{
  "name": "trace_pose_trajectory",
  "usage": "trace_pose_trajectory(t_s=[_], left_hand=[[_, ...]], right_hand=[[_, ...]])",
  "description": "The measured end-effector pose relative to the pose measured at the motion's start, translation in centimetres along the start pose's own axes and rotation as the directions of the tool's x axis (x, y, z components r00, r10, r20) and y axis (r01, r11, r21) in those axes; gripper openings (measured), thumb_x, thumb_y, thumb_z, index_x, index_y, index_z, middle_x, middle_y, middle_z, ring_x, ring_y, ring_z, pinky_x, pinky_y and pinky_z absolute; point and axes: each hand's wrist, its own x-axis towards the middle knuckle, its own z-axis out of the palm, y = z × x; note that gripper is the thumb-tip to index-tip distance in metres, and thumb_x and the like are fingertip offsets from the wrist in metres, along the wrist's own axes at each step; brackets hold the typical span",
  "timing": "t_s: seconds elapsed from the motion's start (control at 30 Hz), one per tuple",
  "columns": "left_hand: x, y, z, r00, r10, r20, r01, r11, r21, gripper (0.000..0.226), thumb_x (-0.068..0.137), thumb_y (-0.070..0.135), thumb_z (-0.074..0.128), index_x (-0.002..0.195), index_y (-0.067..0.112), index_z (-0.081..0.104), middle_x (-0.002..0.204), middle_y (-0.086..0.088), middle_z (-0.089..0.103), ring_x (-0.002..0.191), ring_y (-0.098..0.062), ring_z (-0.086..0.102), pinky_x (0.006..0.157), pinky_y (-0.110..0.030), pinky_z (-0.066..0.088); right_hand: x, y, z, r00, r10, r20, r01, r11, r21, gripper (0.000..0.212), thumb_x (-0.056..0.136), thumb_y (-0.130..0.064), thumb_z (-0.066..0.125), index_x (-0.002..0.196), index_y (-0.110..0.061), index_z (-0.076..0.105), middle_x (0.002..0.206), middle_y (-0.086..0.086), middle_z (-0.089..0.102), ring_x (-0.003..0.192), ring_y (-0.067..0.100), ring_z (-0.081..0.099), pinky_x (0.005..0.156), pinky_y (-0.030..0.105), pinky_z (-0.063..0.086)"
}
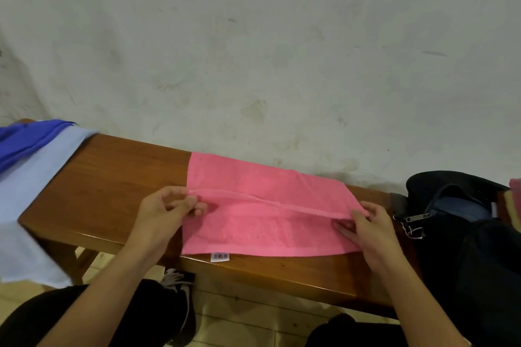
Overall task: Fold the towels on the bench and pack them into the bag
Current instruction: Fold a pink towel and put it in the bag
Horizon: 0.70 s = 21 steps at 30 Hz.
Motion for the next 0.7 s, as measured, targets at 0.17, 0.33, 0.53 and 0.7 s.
trace_pose_trajectory(t_s=[0.17, 0.33, 0.53, 0.7], left_hand=[[0.4, -0.2, 0.4, 0.997, -0.071, -0.023, 0.068, 0.991, -0.115, 0.027, 0.084, 0.021, 0.07, 0.101, 0.0, 0.069, 0.091, -0.015, 0.074, 0.089, -0.026, 0.073, 0.082, -0.035, 0.058], [2.5, -0.6, 0.9, 0.999, 0.041, 0.017, -0.044, 0.945, 0.324, 0.037, 0.089, 0.025, 0.066, 0.123, 0.015, 0.057, 0.079, -0.011, 0.073, 0.066, -0.023, 0.071, 0.056, -0.026, 0.055], [4.5, 0.3, 2.1, 0.999, 0.025, 0.028, -0.037, 0.764, 0.644, 0.03, 0.093, 0.034, 0.062, 0.107, 0.008, 0.056, 0.066, -0.011, 0.07, 0.047, -0.017, 0.067, 0.045, -0.023, 0.052], [5.0, -0.3, 3.3, 0.993, 0.11, -0.049, -0.032, 0.632, 0.774, 0.028, 0.093, 0.031, 0.065, 0.097, 0.005, 0.054, 0.077, -0.012, 0.065, 0.043, -0.017, 0.065, 0.041, -0.024, 0.052]], right_hand=[[-0.5, -0.1, -0.2, 0.998, 0.004, 0.064, -0.001, 0.999, -0.052, 0.02, 0.097, -0.005, 0.057, 0.116, 0.001, 0.06, 0.112, 0.014, 0.062, 0.102, 0.026, 0.066, 0.071, 0.03, 0.062], [-0.7, 0.0, -0.5, 0.998, 0.024, 0.051, -0.021, 0.998, -0.06, 0.012, 0.097, -0.007, 0.057, 0.105, 0.0, 0.063, 0.111, 0.016, 0.064, 0.102, 0.027, 0.067, 0.073, 0.033, 0.062], [-0.8, 0.0, -0.8, 0.998, 0.025, 0.061, -0.019, 0.994, -0.105, 0.013, 0.096, -0.009, 0.059, 0.104, 0.0, 0.064, 0.107, 0.018, 0.066, 0.098, 0.028, 0.069, 0.073, 0.031, 0.062], [-1.1, 0.1, -0.8, 0.996, 0.026, 0.081, -0.016, 0.992, -0.124, 0.014, 0.095, -0.009, 0.06, 0.103, 0.001, 0.064, 0.104, 0.019, 0.068, 0.096, 0.028, 0.07, 0.073, 0.031, 0.062]])
